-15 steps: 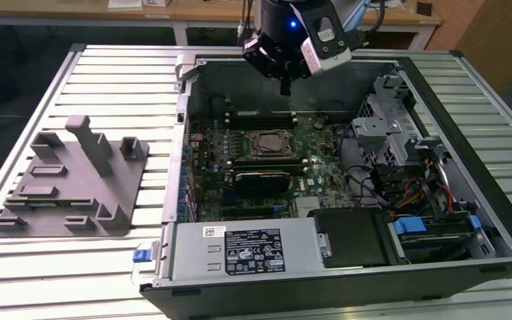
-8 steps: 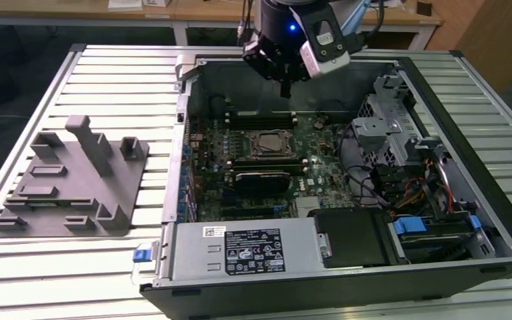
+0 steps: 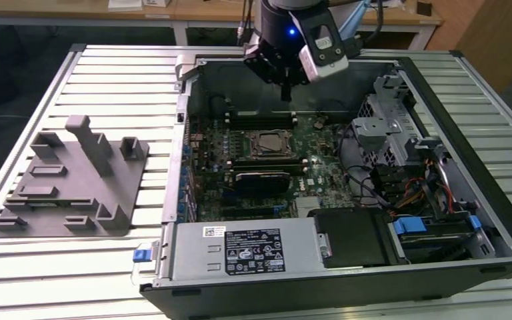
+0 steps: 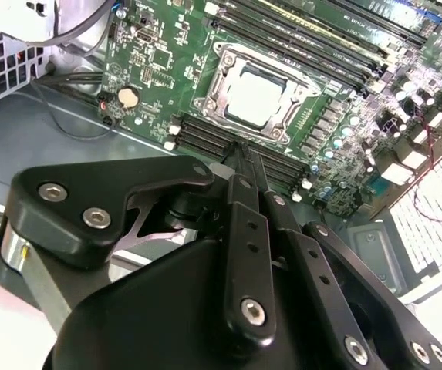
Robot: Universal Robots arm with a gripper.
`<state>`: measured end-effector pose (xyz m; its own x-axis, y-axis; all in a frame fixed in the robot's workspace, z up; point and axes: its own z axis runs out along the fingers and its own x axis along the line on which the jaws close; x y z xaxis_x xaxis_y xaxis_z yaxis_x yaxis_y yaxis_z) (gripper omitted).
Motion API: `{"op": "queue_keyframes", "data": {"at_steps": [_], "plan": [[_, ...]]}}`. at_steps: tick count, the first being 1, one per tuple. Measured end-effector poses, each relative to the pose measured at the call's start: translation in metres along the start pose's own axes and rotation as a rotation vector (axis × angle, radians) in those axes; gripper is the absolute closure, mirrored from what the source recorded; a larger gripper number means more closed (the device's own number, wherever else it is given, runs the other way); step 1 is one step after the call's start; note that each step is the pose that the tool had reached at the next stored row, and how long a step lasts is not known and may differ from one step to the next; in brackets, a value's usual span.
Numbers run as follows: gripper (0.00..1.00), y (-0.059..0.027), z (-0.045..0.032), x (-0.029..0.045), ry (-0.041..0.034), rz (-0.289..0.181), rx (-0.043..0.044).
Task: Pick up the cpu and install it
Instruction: 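Install the second cpu locking lever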
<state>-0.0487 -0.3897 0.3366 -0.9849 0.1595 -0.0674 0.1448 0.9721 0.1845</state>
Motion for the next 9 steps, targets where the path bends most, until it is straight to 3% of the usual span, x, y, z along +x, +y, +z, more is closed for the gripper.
{"op": "queue_keyframes", "data": {"at_steps": [9], "plan": [[0.89, -0.0004, 0.0031, -0.0005, -0.0045, 0.013, 0.0164]]}}
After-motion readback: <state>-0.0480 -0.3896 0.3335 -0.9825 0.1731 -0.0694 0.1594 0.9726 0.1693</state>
